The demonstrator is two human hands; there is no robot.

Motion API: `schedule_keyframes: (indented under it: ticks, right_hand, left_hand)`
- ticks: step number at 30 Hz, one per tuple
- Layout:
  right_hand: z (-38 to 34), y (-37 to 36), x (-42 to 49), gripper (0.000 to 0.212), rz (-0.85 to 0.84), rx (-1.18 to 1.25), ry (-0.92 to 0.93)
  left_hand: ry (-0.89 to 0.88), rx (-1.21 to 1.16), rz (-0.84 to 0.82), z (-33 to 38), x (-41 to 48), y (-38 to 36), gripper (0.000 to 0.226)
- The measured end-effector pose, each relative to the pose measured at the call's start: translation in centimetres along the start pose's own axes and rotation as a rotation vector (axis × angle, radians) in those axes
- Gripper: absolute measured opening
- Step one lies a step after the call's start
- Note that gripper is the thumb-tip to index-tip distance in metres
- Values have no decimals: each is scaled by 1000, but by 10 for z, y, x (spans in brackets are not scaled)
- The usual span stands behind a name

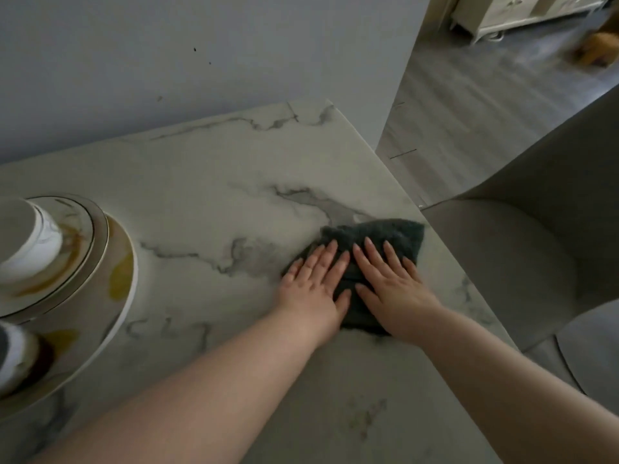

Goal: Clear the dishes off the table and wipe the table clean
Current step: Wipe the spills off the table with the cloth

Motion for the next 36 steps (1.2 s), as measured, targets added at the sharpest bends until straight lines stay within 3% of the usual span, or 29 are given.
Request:
schedule_keyframes:
  ticks: [9,17,30,34,36]
  right_hand:
    - [15,52,139,63,45,-66,19]
    - [11,49,136,63,24,-77,17]
    - [-71,-52,-66,64,-17,-31,-7]
    - [-109,-92,-138,74,-31,-38,-28]
    - [-122,-110,-169,73,-14,-46,-64]
  left_hand:
    - [128,71,-53,-39,120,45,64]
    - [147,54,-43,-36,110,41,64]
    - [48,3,-72,-26,-103,-31,65]
    - [-33,19,-74,-27,-181,-57,64]
    - [-43,-73,-83,-30,-216,-67,67]
Point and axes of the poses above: each hand's wrist, its own x-axis towards the middle knuckle, its own y-axis out of the back of the hand, z = x × y, the point moved 5 cm from there along x, towards the middle knuckle, and after that the axes turned 7 degrees about y, right-handed, at the moved point
